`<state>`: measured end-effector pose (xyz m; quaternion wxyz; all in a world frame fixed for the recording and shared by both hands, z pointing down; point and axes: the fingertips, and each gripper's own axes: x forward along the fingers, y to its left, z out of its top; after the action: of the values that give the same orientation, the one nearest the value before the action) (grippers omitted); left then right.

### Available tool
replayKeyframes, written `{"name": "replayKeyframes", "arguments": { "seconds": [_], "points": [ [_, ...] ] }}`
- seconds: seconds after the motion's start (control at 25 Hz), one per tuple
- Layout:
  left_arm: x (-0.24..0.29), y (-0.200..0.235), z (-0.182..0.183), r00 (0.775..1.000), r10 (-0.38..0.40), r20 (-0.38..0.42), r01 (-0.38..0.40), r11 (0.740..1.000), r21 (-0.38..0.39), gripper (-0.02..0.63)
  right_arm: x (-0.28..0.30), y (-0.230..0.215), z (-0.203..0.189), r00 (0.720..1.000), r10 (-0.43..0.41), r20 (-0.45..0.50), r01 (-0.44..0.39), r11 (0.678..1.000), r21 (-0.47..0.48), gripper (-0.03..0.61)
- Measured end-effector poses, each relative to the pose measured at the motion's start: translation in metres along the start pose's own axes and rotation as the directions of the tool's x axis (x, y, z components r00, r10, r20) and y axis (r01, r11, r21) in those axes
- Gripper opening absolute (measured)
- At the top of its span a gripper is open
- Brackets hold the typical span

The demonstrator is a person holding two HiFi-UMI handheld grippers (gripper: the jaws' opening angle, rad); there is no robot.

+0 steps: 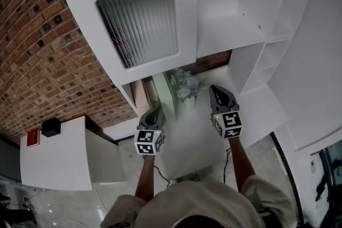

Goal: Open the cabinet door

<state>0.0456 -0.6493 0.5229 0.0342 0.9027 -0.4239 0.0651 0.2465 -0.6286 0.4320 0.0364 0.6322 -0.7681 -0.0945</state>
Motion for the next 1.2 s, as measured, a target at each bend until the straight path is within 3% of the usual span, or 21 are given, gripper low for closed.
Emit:
{"name": "replayKeyframes", "arguments": {
  "seconds": [0.2, 0.56, 0.96, 1.2],
  "points": [
    [-0.005, 0.005, -0.002, 1.0, 0.003, 0.002, -0.003, 1.0, -0.01, 0.026, 0.033, 0.001, 0.061, 0.993, 0.069, 0.092, -0.07, 0.998, 0.002, 0.067],
    [-0.01, 0.011, -0.001, 1.0, 0.011, 0.014, -0.011, 1.0, -0.011, 0.026, 0.075, 0.016, 0.12, 0.954, 0.24, 0.18, -0.257, 0.964, 0.073, 0.313],
    [-0.028, 0.026, 0.0, 0.998, 0.052, 0.023, -0.051, 0.999, -0.014, 0.026, 0.111, 0.037, 0.11, 0.933, 0.335, 0.134, -0.35, 0.931, 0.103, 0.39],
    [-0.037, 0.031, 0.0, 0.997, 0.07, 0.024, -0.069, 0.997, -0.018, 0.026, 0.112, 0.04, 0.108, 0.942, 0.309, 0.133, -0.322, 0.942, 0.092, 0.391]
  ]
}}
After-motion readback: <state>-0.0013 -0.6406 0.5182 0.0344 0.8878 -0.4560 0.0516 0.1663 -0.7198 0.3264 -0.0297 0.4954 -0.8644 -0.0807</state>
